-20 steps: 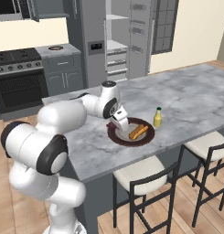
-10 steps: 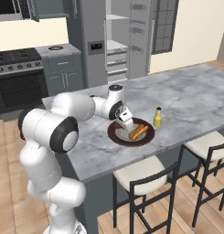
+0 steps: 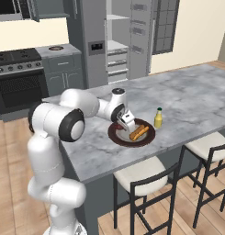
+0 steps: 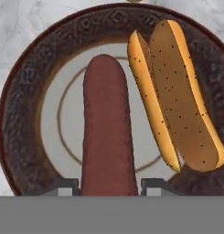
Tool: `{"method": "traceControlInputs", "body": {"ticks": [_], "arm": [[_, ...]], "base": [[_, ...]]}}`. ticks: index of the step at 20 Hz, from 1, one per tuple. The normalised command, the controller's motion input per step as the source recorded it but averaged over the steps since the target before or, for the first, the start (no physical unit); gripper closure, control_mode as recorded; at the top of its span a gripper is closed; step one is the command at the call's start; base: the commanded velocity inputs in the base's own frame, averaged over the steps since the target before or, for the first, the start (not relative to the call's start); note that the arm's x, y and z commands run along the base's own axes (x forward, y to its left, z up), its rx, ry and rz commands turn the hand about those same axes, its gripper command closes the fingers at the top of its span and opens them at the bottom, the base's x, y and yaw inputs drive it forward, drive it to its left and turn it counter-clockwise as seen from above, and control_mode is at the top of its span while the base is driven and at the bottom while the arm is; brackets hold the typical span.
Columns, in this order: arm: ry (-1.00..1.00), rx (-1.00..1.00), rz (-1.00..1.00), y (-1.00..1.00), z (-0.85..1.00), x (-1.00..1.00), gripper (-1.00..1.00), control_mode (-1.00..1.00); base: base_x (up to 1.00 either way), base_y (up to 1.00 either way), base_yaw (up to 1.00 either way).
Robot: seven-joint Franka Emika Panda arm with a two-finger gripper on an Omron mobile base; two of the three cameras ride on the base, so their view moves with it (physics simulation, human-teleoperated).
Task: Move the hot dog bun to the plate on the dining table and place the condiment next to that plate. Then navigate to the fridge and take the sausage and place it on the plate as well.
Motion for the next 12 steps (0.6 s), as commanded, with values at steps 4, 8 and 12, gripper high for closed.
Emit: {"method": "traceControlInputs", "body": {"ticks": [4,8,12], "arm": [[0.00,0.00,0.02,-0.01,-0.28,0.37,1.00,-1.00],[0.00,0.00,0.01,0.00,-0.29,0.33,1.00,-1.00],[0.00,0.00,0.02,0.00,-0.27,0.19,1.00,-1.00]], "base": [[0.00,0.00,0.00],[0.00,0.00,0.00],[0.00,0.00,0.00]]}}
